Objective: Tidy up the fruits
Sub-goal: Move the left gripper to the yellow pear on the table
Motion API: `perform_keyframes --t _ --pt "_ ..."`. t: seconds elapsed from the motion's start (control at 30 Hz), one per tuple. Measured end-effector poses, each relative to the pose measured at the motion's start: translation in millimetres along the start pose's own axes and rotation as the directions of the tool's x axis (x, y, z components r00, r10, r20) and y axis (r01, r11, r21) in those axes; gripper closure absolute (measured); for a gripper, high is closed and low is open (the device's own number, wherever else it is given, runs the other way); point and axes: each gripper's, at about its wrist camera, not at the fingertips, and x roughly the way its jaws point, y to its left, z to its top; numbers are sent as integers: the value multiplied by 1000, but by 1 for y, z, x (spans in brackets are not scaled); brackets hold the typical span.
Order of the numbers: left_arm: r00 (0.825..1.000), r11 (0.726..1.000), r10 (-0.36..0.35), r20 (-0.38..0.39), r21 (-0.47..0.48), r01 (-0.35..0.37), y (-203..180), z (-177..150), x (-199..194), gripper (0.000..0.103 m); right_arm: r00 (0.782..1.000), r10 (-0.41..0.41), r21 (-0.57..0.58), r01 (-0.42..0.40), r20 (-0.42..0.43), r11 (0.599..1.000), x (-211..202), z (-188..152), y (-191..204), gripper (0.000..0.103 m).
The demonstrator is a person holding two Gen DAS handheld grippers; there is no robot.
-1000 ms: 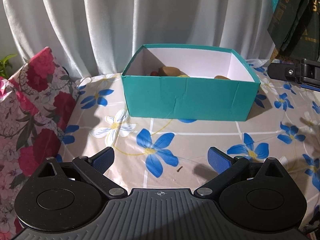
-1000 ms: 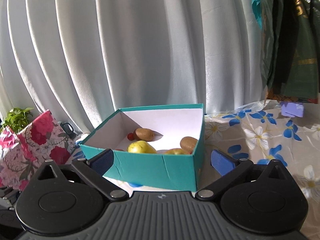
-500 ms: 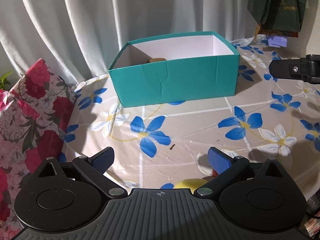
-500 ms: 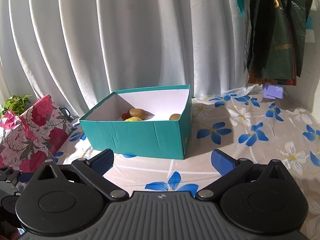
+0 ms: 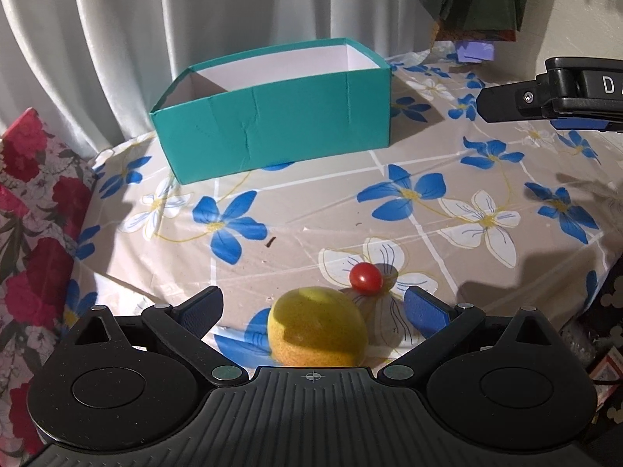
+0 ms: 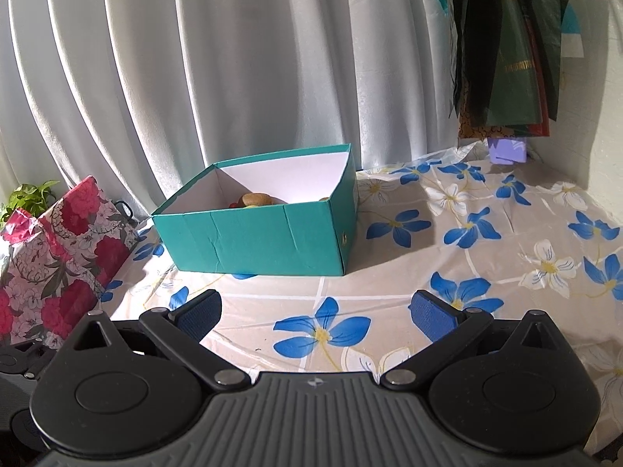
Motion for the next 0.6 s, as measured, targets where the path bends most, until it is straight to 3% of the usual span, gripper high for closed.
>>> perform_keyframes --t 0.3,0.37,0.43,0.6 --pt "999 1000 -28 -30 -8 28 2 -8 17 2 999 14 -14 -15 -38 1000 7 -9 10 0" --pt "998 999 -35 -45 -10 34 2 -8 21 6 999 13 -18 -14 -45 1000 9 -10 11 0" --pt "997 999 -42 -65 -16 41 2 -9 26 22 999 10 -22 -12 -53 1000 11 -10 13 0" --pt "995 999 -45 -91 -28 43 5 -12 35 24 998 2 -29 -4 -63 1000 14 -10 14 0"
